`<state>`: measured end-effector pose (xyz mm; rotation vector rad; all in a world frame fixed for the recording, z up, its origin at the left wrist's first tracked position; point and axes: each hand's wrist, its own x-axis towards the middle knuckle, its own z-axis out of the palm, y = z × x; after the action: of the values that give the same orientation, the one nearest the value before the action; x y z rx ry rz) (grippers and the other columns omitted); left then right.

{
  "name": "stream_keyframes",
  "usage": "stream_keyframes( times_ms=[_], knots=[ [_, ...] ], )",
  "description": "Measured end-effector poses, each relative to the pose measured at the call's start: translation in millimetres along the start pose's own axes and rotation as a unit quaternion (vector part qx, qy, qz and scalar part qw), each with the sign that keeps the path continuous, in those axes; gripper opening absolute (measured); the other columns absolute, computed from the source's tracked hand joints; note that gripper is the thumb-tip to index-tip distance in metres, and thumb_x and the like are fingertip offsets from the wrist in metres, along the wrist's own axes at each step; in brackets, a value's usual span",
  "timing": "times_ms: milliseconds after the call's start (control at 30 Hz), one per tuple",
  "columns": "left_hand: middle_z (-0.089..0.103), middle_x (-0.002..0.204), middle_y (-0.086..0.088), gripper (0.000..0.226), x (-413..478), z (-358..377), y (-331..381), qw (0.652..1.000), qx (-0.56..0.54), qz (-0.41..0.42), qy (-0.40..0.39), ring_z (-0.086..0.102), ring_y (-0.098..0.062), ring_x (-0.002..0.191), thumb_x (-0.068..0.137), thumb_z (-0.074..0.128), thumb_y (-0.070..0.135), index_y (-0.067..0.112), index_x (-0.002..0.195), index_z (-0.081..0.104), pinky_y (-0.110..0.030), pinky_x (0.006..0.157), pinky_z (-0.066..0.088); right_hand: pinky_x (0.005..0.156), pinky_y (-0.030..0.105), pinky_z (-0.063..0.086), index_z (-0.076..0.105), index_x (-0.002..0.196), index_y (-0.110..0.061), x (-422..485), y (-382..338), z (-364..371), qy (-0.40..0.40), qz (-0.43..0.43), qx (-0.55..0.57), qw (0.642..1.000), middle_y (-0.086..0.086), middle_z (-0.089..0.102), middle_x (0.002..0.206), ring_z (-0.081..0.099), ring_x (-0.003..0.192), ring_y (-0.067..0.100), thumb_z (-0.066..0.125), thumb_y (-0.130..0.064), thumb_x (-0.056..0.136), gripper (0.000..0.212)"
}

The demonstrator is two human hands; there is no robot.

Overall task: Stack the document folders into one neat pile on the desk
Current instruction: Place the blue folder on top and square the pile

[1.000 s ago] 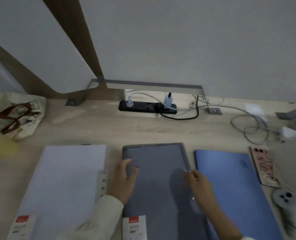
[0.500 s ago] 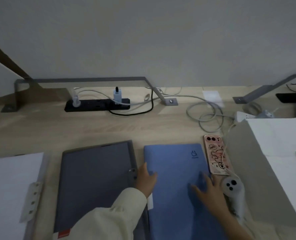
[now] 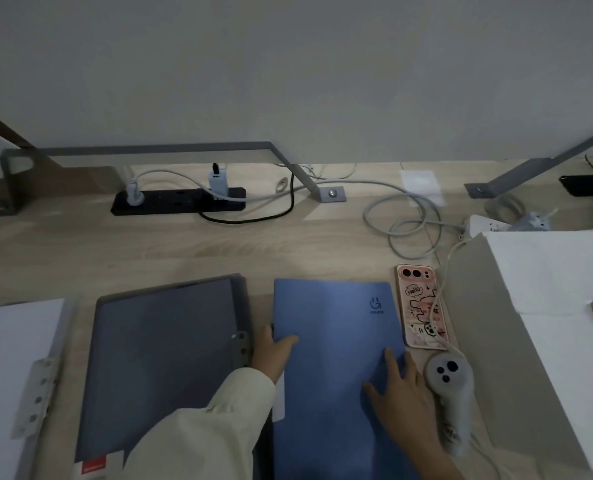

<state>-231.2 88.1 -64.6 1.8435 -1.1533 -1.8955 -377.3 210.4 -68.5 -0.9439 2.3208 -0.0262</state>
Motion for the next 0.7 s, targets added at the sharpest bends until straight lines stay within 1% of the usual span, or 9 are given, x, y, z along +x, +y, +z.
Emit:
stream_keyframes(
  times_ms=[67, 133, 233, 333, 433, 500, 567, 600, 700],
  knots=[
    [0.055, 0.090, 0.010, 0.025, -4, -1, -12, 0.997, -0.061, 0.027, -0.044, 0.054, -0.004, 0.080, 0.086, 0.057, 0.014, 0.022, 0.108, 0.048, -0.013, 0.060, 0.044, 0.109, 0.034, 0.032, 0.004, 0.149, -0.024, 1, 0, 0, 0.003, -0.004, -0.002, 1.000, 0.012, 0.001, 0.158, 0.008, 0.145, 0.029, 0.043, -0.041, 0.091, 0.072],
    [0.058, 0.095, 0.010, 0.028, -10, -1, -27, 0.993, -0.096, 0.049, -0.048, 0.055, -0.004, 0.084, 0.087, 0.056, 0.017, 0.023, 0.114, 0.048, -0.014, 0.064, 0.043, 0.108, 0.034, 0.033, 0.005, 0.149, -0.025, 1, 3, 1, 0.006, -0.004, 0.001, 1.000, 0.012, 0.003, 0.158, 0.009, 0.145, 0.030, 0.042, -0.041, 0.092, 0.070],
    [0.060, 0.096, 0.006, 0.023, -17, 1, -37, 0.990, -0.115, 0.077, -0.029, 0.058, -0.006, 0.085, 0.089, 0.052, 0.016, 0.020, 0.111, 0.049, -0.013, 0.064, 0.048, 0.109, 0.037, 0.032, 0.008, 0.148, -0.025, 1, 5, 0, 0.000, -0.011, 0.027, 1.000, 0.012, 0.005, 0.158, 0.009, 0.145, 0.030, 0.043, -0.039, 0.092, 0.068],
    [0.060, 0.096, 0.009, 0.019, -26, 0, -26, 0.985, -0.123, 0.114, -0.035, 0.059, -0.006, 0.085, 0.090, 0.051, 0.016, 0.024, 0.107, 0.051, -0.008, 0.059, 0.049, 0.112, 0.042, 0.027, 0.017, 0.147, -0.018, 4, 6, -10, -0.004, 0.000, 0.139, 0.990, 0.012, 0.015, 0.156, 0.017, 0.143, 0.029, 0.050, -0.037, 0.090, 0.068],
    [0.062, 0.098, 0.012, 0.020, -34, -19, -10, 0.979, -0.132, 0.147, -0.040, 0.061, -0.006, 0.088, 0.089, 0.052, 0.018, 0.034, 0.100, 0.053, -0.013, 0.066, 0.050, 0.116, 0.047, 0.026, 0.027, 0.145, -0.015, 7, 0, -24, -0.005, 0.003, 0.291, 0.957, 0.010, 0.029, 0.152, 0.027, 0.140, 0.029, 0.058, -0.033, 0.086, 0.069],
    [0.063, 0.099, 0.012, 0.020, -38, -39, -2, 0.975, -0.138, 0.170, -0.036, 0.062, -0.006, 0.088, 0.089, 0.053, 0.018, 0.037, 0.097, 0.054, -0.014, 0.066, 0.052, 0.105, 0.042, 0.037, 0.040, 0.135, -0.011, 6, -7, -30, -0.024, 0.008, 0.369, 0.929, 0.010, 0.051, 0.134, 0.047, 0.123, 0.029, 0.057, -0.029, 0.088, 0.054],
    [0.063, 0.098, 0.010, 0.019, -40, -67, 5, 0.973, -0.136, 0.187, -0.013, 0.062, -0.007, 0.086, 0.089, 0.053, 0.017, 0.033, 0.099, 0.056, -0.012, 0.063, 0.052, 0.082, 0.031, 0.042, 0.053, 0.113, -0.011, -1, -26, -32, -0.052, -0.010, 0.416, 0.908, 0.003, 0.062, 0.101, 0.058, 0.094, 0.021, 0.053, -0.019, 0.091, 0.024],
    [0.063, 0.097, 0.009, 0.018, -40, -78, 8, 0.972, -0.128, 0.195, 0.002, 0.061, -0.007, 0.085, 0.089, 0.052, 0.016, 0.029, 0.101, 0.055, -0.012, 0.061, 0.052, 0.074, 0.029, 0.043, 0.056, 0.106, -0.010, -4, -33, -32, -0.049, -0.020, 0.426, 0.903, 0.004, 0.065, 0.095, 0.060, 0.090, 0.020, 0.052, -0.015, 0.091, 0.017],
    [0.061, 0.096, 0.004, 0.021, -41, -122, 6, 0.972, -0.108, 0.197, 0.064, 0.060, -0.008, 0.082, 0.089, 0.052, 0.017, 0.020, 0.109, 0.051, -0.018, 0.061, 0.050, 0.067, 0.030, 0.047, 0.059, 0.102, -0.004, -10, -68, -13, -0.047, -0.046, 0.427, 0.902, 0.011, 0.069, 0.094, 0.064, 0.088, 0.026, 0.054, -0.010, 0.089, 0.015]
  ],
)
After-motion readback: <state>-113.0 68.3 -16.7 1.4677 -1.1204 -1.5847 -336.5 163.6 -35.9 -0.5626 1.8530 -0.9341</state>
